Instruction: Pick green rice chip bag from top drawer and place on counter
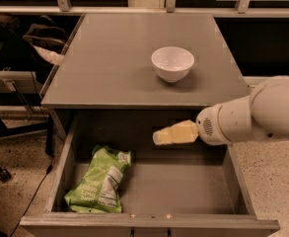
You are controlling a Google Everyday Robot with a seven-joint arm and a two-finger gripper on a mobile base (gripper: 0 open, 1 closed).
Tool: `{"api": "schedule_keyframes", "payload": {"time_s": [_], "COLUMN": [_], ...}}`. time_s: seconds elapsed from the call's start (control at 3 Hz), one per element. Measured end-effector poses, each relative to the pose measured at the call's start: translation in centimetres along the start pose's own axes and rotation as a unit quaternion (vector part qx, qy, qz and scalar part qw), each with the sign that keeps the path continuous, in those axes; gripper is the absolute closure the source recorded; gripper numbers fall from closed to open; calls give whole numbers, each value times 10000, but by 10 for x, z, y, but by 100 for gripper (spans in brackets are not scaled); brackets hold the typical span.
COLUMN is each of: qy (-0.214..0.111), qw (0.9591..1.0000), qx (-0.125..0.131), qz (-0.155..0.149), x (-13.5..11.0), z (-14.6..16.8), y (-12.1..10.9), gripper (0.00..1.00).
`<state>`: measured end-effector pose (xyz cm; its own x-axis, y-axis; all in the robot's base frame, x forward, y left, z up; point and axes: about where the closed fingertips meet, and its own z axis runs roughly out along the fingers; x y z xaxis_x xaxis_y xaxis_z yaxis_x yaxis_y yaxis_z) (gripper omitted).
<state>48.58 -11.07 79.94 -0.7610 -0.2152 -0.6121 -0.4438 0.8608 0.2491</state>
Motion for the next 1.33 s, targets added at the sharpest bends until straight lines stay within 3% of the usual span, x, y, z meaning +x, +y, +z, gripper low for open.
{"api": "schedule_keyframes", "payload": {"time_s": [0.33, 0.67, 1.0, 1.33], "qy": [575, 576, 487, 518], "qw": [9981, 9981, 9975, 9910], "qx": [-215, -215, -370, -983], "qz": [41, 41, 365, 749], "x": [35, 35, 42, 57], "z": [36, 36, 49, 96], "y": [34, 34, 44, 94], "gripper": [0, 0, 0, 0]}}
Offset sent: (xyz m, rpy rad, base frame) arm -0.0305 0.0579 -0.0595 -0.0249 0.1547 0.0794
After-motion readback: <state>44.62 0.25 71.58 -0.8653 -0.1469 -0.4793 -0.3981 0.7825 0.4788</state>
